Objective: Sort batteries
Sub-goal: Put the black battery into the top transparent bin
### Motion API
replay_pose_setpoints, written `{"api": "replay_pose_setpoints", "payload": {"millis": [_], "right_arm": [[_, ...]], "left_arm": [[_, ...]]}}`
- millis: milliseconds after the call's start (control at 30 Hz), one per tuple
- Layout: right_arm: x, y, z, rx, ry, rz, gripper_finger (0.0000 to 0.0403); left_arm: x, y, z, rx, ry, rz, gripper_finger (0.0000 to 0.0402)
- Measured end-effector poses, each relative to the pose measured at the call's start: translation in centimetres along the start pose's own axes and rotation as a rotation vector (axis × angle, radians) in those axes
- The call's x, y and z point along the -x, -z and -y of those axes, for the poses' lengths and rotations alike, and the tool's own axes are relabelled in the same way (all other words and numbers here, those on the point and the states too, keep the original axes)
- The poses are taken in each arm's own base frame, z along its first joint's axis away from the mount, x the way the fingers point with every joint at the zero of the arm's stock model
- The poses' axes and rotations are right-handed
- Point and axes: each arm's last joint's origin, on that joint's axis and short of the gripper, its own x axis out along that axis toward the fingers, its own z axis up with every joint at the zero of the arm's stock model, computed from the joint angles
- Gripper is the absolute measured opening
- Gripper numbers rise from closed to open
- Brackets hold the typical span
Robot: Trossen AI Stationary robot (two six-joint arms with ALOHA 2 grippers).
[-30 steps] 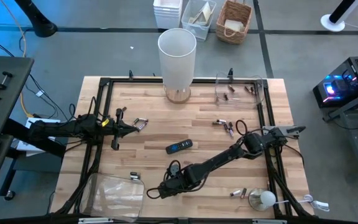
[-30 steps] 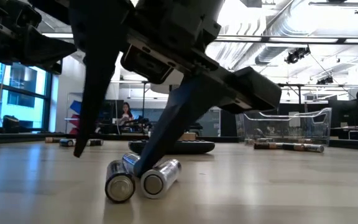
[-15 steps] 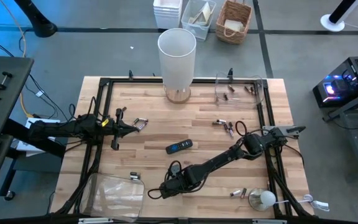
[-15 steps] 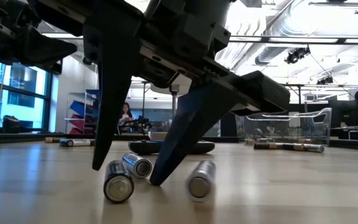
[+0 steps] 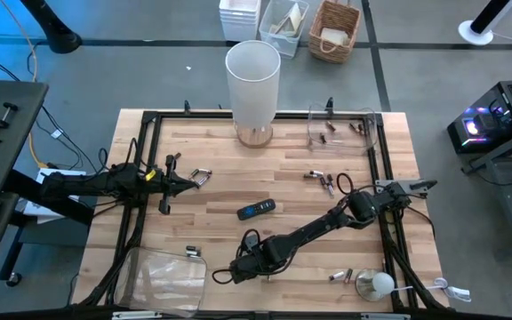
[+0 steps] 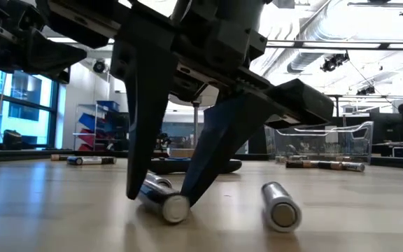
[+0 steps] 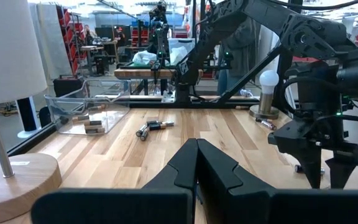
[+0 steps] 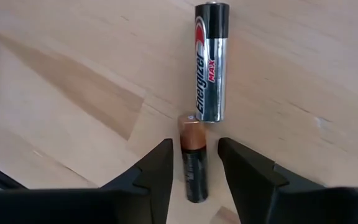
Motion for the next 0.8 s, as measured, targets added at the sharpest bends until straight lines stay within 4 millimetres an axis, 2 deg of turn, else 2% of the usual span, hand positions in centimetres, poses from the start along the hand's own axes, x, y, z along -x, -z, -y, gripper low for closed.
{"api": "replay_pose_setpoints", "payload": {"millis": [533, 600, 733, 800], "right_arm": [[0.6, 0.2, 0.8, 0.081, 0.076, -0.005, 0.0122], [0.6, 0.2, 1.0, 0.120, 0.100, 0.013, 0.0105], [0.7, 0.0, 1.1, 0.192, 0.113, 0.024, 0.0031], [0.8, 0.0, 1.0, 0.213, 0.098, 0.024, 0.0031]], "left_arm": [[0.0, 0.0, 0.0, 0.000, 0.000, 0.000, 0.0001], [0.0, 0.0, 0.0, 0.000, 0.000, 0.000, 0.0001], [0.0, 0.0, 0.0, 0.000, 0.000, 0.000, 0.0001], [0.0, 0.0, 0.0, 0.000, 0.000, 0.000, 0.0001]]}}
